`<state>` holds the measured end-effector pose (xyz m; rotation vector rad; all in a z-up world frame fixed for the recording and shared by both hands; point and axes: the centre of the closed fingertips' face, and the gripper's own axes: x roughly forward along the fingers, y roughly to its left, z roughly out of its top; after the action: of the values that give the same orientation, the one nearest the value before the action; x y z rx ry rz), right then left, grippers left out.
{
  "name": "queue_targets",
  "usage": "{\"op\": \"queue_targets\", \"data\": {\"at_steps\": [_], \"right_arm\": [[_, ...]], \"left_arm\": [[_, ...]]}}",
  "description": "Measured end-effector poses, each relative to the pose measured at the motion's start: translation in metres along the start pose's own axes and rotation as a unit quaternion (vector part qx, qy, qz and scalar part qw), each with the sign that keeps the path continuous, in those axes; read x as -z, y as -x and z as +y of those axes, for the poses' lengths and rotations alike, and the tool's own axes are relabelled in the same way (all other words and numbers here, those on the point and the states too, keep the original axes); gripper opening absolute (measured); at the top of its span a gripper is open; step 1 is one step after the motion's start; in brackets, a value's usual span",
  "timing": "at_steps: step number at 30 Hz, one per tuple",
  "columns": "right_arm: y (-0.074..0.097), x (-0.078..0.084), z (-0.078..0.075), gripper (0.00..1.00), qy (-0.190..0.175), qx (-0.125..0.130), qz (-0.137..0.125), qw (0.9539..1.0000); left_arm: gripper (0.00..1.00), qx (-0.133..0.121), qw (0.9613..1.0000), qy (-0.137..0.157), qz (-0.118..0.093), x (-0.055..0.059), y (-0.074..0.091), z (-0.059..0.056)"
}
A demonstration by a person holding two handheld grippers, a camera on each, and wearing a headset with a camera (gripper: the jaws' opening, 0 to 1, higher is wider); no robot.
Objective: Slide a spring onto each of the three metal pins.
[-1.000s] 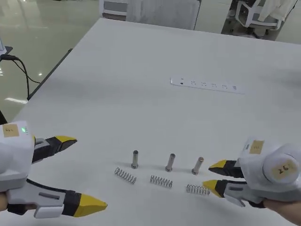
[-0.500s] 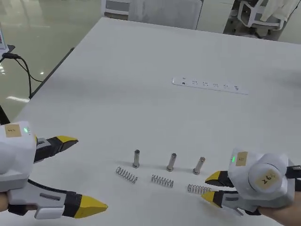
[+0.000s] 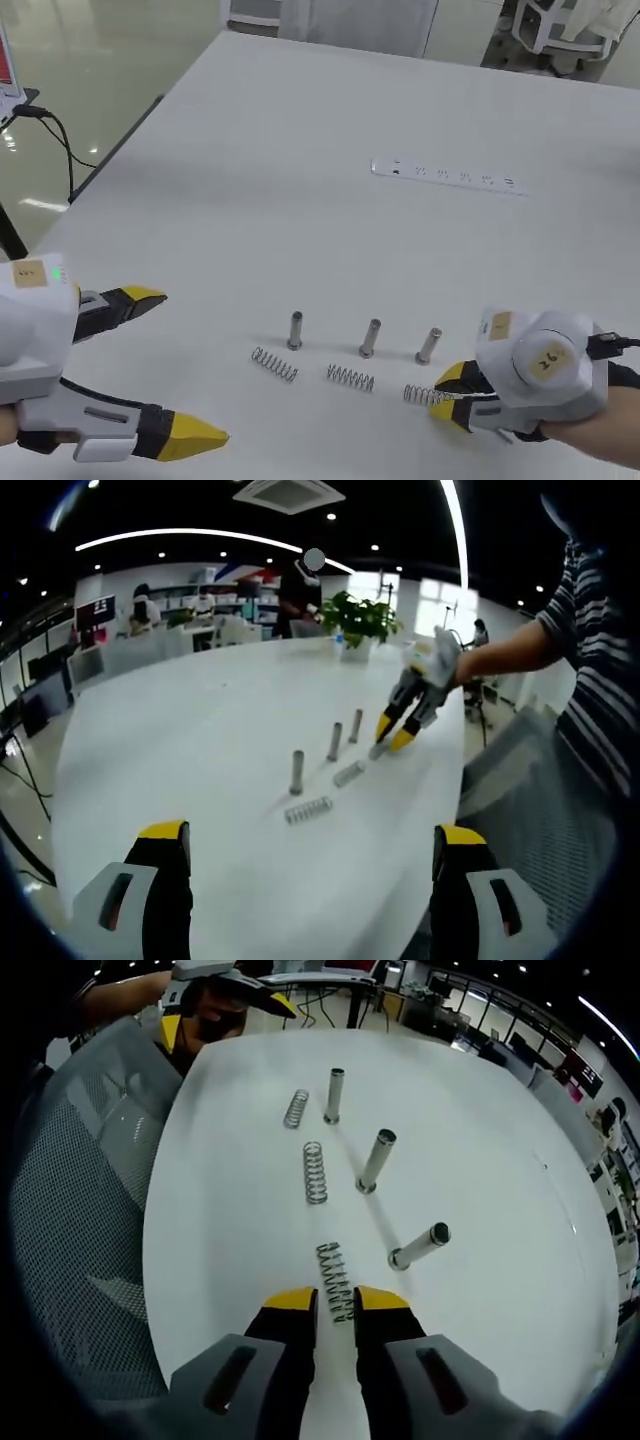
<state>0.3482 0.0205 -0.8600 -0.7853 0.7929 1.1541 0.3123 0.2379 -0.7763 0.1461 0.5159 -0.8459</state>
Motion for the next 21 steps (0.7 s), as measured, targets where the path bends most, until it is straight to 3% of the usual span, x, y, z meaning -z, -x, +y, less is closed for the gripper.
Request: {"op": "queue_targets", "data": {"at_steps": [5, 6, 11, 21], "right_arm": [[-0.003, 0.005, 0.001, 0.09, 0.007, -0.004, 0.012, 0.9999], [-0.003, 0.001, 0.001, 0.08, 0.014, -0.005, -0.002, 0.9999], [-0.001, 0.004, -0.002, 0.08, 0.014, 0.0, 0.003, 0.9999], [0.014, -0.011, 0.005, 0.08, 0.019, -0.003, -0.012, 0.9997]], "left_arm": [[0.98, -0.001, 1.0, 0.002, -0.004, -0.003, 0.002, 0.0], [0.98, 0.0, 1.0, 0.002, -0.005, -0.004, 0.002, -0.001], [0.98, 0.008, 1.0, -0.001, -0.005, -0.005, 0.0, -0.005], [0.97, 0.036, 0.9993, -0.006, -0.001, -0.006, -0.004, -0.018]]}}
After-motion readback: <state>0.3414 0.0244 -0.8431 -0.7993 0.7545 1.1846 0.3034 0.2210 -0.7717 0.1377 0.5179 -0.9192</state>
